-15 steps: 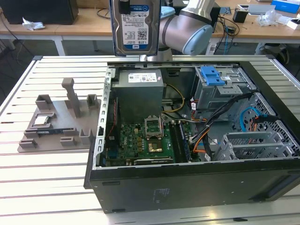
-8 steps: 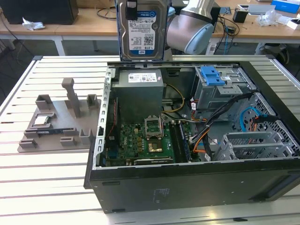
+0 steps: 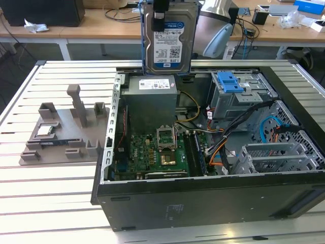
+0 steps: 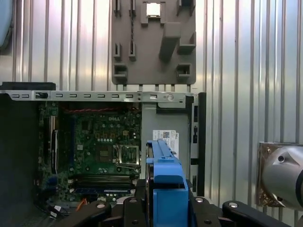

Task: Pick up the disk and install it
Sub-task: 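Pick up the disk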

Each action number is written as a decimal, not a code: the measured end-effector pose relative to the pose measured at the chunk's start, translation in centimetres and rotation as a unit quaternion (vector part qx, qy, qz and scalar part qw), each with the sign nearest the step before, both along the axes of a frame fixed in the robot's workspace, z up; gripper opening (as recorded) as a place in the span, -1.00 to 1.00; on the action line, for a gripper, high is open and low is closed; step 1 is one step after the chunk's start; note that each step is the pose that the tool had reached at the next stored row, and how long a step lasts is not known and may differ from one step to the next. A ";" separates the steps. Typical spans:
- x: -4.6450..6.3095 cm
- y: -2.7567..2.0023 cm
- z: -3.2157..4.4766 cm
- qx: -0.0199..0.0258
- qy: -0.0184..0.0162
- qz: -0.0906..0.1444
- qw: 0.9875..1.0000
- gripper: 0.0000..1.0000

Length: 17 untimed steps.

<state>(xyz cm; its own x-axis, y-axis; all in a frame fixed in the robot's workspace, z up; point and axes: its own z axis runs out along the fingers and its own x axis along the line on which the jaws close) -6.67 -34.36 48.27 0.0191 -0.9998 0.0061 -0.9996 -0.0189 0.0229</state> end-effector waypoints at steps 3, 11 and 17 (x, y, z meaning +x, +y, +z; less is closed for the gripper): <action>0.9 -0.29 -0.32 0.000 0.000 0.000 1.000 -0.26; 3.6 -1.57 -0.97 0.000 0.000 0.000 1.000 -0.26; 5.0 -2.97 -1.15 0.000 0.000 0.000 1.000 -0.26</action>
